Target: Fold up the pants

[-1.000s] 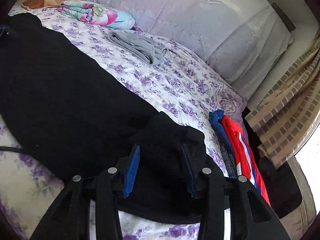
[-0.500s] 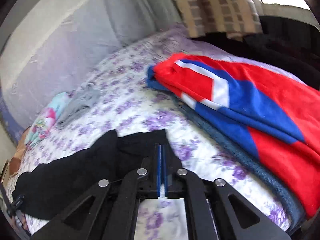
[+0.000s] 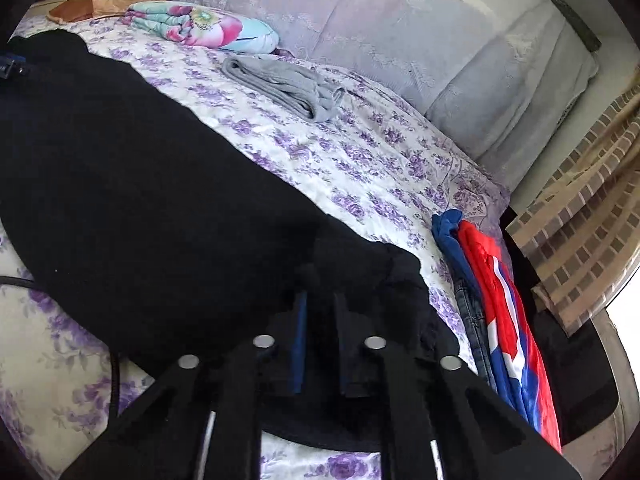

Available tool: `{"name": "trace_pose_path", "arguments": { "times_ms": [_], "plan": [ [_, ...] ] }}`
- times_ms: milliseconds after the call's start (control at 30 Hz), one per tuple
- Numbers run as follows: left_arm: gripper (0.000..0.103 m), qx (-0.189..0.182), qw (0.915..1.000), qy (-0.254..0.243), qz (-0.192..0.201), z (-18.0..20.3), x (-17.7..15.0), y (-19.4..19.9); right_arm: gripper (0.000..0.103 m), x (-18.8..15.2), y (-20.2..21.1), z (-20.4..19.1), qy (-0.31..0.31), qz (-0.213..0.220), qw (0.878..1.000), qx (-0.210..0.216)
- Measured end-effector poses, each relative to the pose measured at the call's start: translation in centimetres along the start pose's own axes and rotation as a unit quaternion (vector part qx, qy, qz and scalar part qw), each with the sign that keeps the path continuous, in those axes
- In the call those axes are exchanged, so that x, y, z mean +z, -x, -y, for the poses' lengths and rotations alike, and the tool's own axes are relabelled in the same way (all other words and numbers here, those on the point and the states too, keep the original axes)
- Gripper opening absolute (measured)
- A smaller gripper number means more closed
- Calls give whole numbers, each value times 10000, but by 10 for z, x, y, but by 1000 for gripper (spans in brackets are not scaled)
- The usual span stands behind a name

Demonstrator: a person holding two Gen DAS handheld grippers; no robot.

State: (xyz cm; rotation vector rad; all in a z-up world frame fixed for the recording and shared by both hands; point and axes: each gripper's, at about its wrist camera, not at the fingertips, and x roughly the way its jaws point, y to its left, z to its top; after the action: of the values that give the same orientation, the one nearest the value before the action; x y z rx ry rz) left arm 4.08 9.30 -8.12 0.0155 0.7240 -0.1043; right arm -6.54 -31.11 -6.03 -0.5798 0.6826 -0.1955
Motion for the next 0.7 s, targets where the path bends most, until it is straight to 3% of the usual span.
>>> {"name": "trace_pose_path", "arguments": {
  "times_ms": [67, 133, 233, 267, 333, 367, 400, 433, 600, 700],
  "plan": [
    [98, 7, 10000, -6, -3, 0, 0, 0, 4, 0, 9, 26, -586, 205, 9981, 15],
    [98, 5, 10000, 1, -1, 0, 0, 0, 4, -6, 9, 70, -1727, 249, 9840, 354],
    [98, -1, 10000, 6, 2, 0, 0, 0, 5, -44, -8, 142, -3458, -37, 9360, 653],
    [98, -5, 10000, 10, 4, 0, 0, 0, 5, -63, -15, 162, -3993, -204, 9143, 653],
    [98, 0, 10000, 10, 3, 1, 0, 0, 21, -98, -19, 186, -4969, -427, 8627, 835],
    [98, 2, 10000, 8, 2, 1, 0, 0, 27, -116, -15, 193, -5416, -343, 8336, 1030],
    [98, 1, 10000, 9, 3, 1, 0, 0, 38, -126, -8, 194, -5671, -162, 8146, 1205],
    [98, 0, 10000, 7, 3, 1, 0, 0, 39, -134, -2, 193, -5820, -60, 8018, 1358],
    [98, 24, 10000, -11, -11, 2, 0, 0, 39, -141, 17, 173, -6002, -33, 7722, 2086],
    [98, 38, 10000, -31, -28, 3, 0, 0, 41, -131, 62, 202, -6040, 849, 7703, 1862]
  ]
}}
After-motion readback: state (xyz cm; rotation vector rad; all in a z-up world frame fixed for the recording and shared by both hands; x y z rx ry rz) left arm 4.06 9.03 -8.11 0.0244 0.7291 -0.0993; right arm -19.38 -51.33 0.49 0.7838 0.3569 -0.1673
